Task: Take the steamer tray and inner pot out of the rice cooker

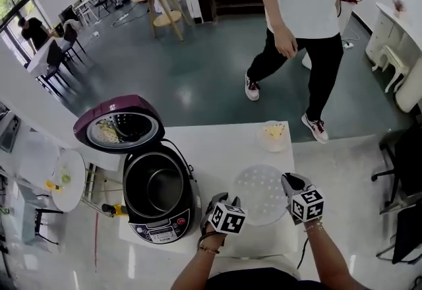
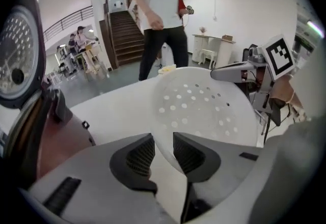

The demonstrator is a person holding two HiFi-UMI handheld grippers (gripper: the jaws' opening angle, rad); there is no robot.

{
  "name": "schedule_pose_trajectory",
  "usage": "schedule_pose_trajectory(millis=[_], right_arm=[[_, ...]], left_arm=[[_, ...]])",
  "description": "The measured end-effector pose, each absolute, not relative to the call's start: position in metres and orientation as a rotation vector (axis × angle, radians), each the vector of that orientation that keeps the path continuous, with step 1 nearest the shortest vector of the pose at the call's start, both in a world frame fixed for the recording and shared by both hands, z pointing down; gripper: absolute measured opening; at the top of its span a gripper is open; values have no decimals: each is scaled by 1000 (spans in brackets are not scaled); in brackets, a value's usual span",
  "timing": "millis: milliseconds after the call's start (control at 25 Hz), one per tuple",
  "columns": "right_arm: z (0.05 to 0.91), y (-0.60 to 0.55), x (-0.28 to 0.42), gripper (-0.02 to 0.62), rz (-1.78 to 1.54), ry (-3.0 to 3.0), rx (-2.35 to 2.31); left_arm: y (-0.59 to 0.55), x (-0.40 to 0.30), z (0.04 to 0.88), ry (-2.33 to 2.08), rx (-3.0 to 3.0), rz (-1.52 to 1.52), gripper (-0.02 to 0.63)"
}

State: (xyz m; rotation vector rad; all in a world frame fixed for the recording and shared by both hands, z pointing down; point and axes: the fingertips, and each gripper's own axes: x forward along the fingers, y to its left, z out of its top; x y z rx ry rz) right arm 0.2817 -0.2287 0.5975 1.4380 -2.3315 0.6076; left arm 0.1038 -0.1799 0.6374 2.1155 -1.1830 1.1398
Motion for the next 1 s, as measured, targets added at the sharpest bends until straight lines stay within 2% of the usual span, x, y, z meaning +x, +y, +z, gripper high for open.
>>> schedule_pose_trajectory(millis=[240,440,720,1000], right_arm=[[635,-266,242,32,576,-2348,1122],[662,-308,187,37,741,-2419,870],[674,-351,136,44,560,-2379,616],[695,-392,115,44,453,-2329,557]], left_arm=[[-168,86,671,-1244,1906,921,115],[-175,64,685,-1383,1768,711,115],[-190,55,703,-1459,1546,355,112],[-228,28,702,-1603,1470,175,112]])
